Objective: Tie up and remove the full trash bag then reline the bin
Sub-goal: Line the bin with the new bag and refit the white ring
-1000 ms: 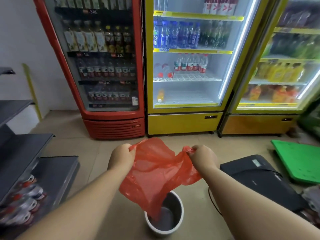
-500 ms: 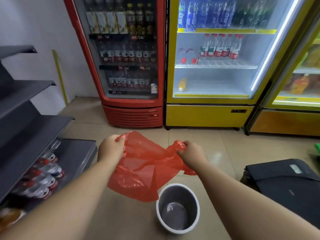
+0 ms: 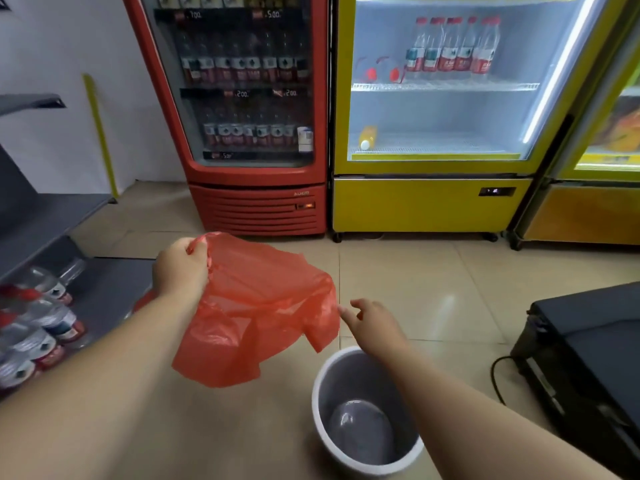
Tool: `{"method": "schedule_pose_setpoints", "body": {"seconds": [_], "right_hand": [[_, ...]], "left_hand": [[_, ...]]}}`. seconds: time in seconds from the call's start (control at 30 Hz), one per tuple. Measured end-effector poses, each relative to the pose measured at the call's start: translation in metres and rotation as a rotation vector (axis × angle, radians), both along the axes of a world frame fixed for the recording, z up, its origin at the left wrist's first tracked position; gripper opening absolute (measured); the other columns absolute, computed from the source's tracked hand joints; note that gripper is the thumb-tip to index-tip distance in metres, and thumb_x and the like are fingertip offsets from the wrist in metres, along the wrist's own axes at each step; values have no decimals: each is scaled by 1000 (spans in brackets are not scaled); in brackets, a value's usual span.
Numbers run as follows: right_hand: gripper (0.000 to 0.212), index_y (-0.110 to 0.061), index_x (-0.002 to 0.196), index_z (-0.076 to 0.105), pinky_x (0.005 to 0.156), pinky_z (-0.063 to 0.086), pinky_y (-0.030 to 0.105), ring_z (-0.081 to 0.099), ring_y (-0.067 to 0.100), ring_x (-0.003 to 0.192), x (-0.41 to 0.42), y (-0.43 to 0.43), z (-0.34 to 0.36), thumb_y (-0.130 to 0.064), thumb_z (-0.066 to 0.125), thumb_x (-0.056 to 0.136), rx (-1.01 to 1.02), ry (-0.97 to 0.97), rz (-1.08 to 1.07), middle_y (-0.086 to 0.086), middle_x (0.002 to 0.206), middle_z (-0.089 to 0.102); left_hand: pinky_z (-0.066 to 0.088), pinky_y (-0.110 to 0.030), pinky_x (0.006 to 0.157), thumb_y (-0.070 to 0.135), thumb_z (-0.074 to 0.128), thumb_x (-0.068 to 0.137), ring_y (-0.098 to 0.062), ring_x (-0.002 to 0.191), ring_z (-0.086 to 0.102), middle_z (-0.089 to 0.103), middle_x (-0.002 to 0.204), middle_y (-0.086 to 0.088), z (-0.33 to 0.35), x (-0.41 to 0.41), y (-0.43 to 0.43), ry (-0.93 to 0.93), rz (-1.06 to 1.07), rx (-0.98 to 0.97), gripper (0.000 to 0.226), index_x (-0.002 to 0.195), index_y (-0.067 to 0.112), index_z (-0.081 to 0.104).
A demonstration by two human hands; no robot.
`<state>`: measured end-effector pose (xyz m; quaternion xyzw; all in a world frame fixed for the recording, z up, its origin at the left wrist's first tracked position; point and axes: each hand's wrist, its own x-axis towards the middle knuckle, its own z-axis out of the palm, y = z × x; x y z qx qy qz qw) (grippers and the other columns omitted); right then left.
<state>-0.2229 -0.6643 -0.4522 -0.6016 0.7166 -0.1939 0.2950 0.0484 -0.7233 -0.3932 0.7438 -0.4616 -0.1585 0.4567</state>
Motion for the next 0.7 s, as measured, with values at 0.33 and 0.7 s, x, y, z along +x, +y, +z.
{"method": "schedule_pose_setpoints", "body": {"seconds": [0.33, 0.7], "right_hand": [[44, -9, 119, 59, 89, 44, 34, 58, 29, 112, 11, 29, -162, -42, 44, 94, 194, 238, 167, 11, 121, 63], [51, -7, 114, 60, 83, 44, 34, 56, 31, 112, 45, 56, -214, -51, 51, 88, 270, 296, 166, 12, 120, 63]], "left_hand": [[55, -56, 72, 60, 34, 68, -44, 76, 67, 69, 82, -24, -124, 17, -34, 19, 84, -138, 55, 79, 13, 60], [53, -39, 66, 29, 39, 94, -31, 65, 67, 61, 73, -7, -151, -22, -9, 60, 87, -156, 25, 80, 17, 55]]}}
